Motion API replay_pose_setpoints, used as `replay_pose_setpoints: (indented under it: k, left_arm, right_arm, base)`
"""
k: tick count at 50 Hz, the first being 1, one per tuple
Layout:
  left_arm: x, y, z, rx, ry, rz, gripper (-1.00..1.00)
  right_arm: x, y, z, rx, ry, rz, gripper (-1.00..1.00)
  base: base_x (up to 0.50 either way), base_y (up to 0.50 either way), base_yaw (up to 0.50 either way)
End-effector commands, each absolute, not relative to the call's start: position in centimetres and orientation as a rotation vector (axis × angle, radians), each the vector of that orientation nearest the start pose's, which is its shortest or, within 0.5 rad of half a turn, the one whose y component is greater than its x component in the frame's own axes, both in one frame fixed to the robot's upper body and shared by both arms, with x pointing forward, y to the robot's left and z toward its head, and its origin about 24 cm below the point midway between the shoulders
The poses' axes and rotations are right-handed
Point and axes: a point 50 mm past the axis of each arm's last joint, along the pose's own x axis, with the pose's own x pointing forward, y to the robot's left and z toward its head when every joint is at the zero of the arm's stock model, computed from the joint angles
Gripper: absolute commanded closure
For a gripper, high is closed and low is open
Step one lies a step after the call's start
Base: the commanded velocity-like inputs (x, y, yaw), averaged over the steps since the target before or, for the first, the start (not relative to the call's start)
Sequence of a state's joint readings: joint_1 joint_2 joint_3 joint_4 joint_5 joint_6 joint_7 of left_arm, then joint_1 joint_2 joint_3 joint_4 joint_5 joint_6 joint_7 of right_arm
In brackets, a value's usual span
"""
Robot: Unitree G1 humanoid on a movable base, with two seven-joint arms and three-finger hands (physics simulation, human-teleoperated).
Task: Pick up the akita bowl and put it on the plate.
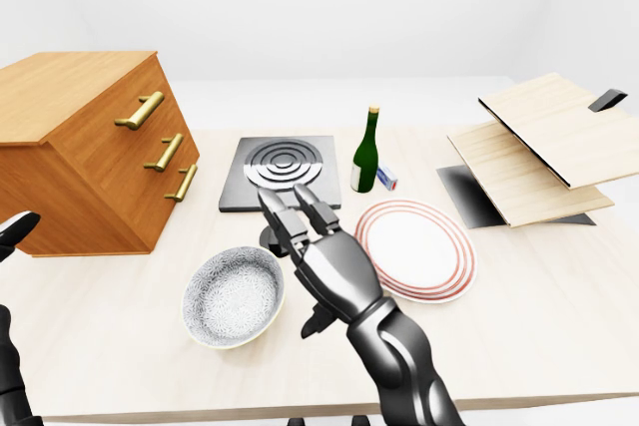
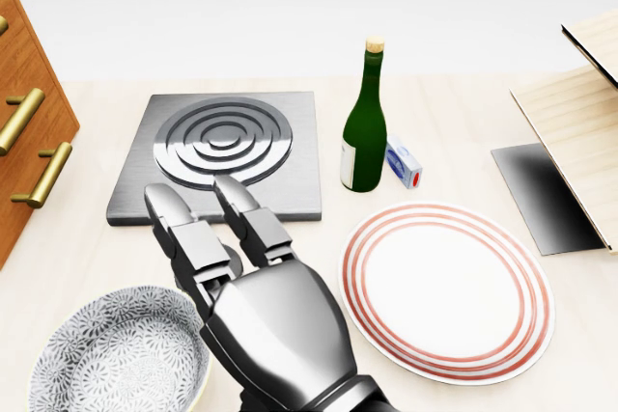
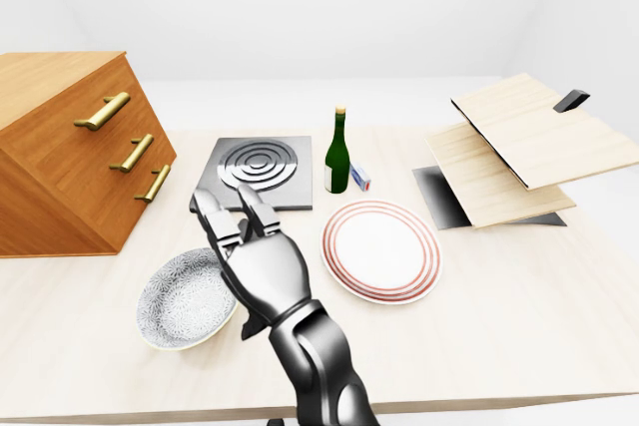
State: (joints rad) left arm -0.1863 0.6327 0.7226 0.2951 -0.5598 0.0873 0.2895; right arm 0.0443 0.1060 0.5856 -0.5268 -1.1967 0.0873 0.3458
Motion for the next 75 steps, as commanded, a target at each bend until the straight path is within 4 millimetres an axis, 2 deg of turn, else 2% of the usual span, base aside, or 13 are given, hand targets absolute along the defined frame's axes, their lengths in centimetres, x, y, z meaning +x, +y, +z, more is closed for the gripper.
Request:
replay_pose_setpoints:
  k: [1,12,30,42,48,61,69,75]
  left_arm:
    - [20.7,42.7,14.4,-0.178,-0.233,0.977,-1.00]
    - [20.8,42.7,14.3,-0.180,-0.227,0.976,-1.00]
    - [20.9,42.7,14.2,-0.180,-0.222,0.976,-1.00]
    - [20.6,42.6,14.8,-0.174,-0.249,0.979,-1.00]
    - [20.8,42.6,14.5,-0.176,-0.237,0.979,-1.00]
    - [20.7,42.6,14.6,-0.173,-0.242,0.976,-1.00]
    - [20.8,42.5,14.4,-0.172,-0.237,0.971,-1.00]
    - [20.7,42.4,14.5,-0.170,-0.244,0.970,-1.00]
  right_arm:
    - [19.2,-1.1,14.5,-1.029,-0.495,0.436,-1.00]
    - [18.5,-0.4,15.1,-1.068,-0.522,0.446,-1.00]
    - [18.6,-0.1,14.4,-1.113,-0.509,0.446,-1.00]
    - [18.3,0.5,14.6,-1.180,-0.521,0.447,-1.00]
    - [18.4,0.8,14.1,-1.189,-0.509,0.460,-1.00]
    - [19.2,1.4,14.9,-1.214,-0.511,0.457,-1.00]
    - [19.2,1.9,15.1,-1.194,-0.500,0.490,-1.00]
    - [19.3,2.6,14.2,-1.233,-0.458,0.567,-1.00]
  base:
    - [0.00,0.00,0.00]
    - [0.00,0.00,0.00]
    - [0.00,0.00,0.00]
    - [0.00,0.00,0.00]
    - [0.00,0.00,0.00]
    - [0.00,0.00,0.00]
    - [0.00,0.00,0.00]
    - [0.00,0.00,0.00]
